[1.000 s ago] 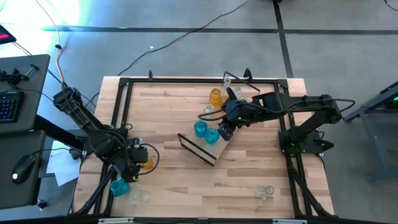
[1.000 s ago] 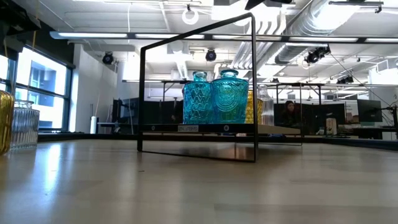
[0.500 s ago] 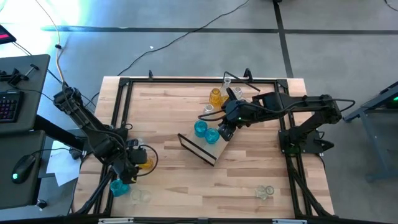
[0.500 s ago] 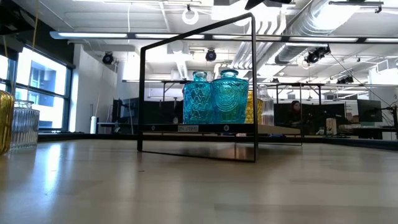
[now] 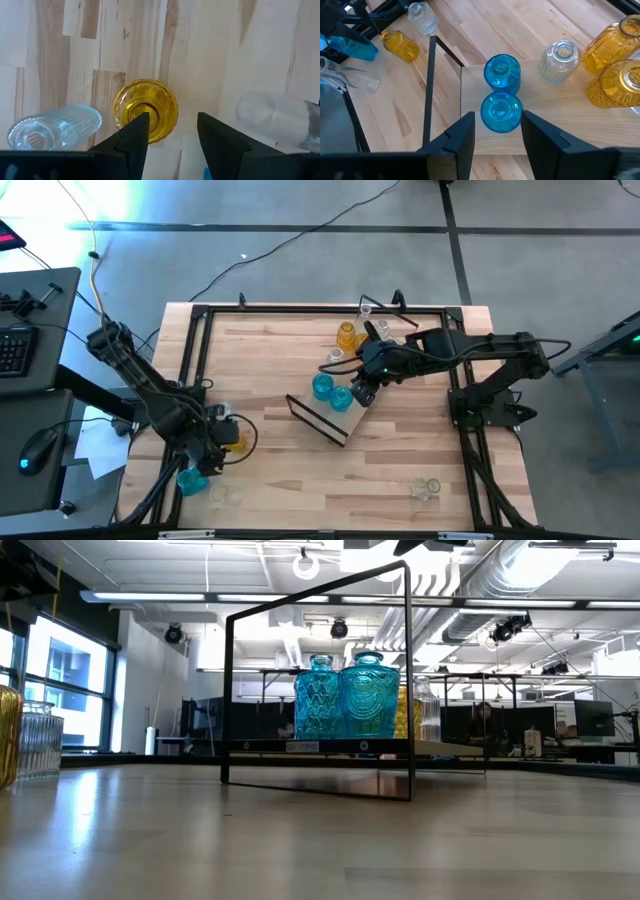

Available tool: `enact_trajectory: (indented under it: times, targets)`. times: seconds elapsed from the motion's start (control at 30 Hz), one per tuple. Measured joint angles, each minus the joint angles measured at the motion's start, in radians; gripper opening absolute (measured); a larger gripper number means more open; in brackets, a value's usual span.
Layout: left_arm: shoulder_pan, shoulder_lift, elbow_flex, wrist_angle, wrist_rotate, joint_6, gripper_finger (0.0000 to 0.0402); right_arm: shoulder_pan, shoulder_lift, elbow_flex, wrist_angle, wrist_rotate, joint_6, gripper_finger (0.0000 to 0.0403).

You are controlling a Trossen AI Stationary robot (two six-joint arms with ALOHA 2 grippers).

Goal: Sort vases onto shelf
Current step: Put the yellow vase on the shelf and align with the other yellow vase

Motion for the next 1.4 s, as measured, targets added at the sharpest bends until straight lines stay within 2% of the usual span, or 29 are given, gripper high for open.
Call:
enact_trajectory:
  times: [0.5, 0.77, 1.17, 1.4]
  targets:
    - [-0.001, 0.090, 0.004, 0.027, -0.015, -0.010, 0.0158, 0.000, 0.000, 0.000, 0.000, -0.031, 0.000, 0.0140]
    - [0.000, 0.074, 0.008, -0.026, -0.001, -0.076, 0.0158, 0.001, 0.000, 0.000, 0.000, -0.066, 0.011, 0.0140]
    - [-0.002, 0.057, -0.003, -0.045, -0.023, -0.077, 0.0158, 0.002, 0.000, 0.000, 0.000, -0.068, 0.008, 0.0140]
    - [-0.002, 0.057, -0.034, -0.040, 0.043, -0.087, 0.0158, 0.002, 0.000, 0.000, 0.000, -0.068, 0.007, 0.0140]
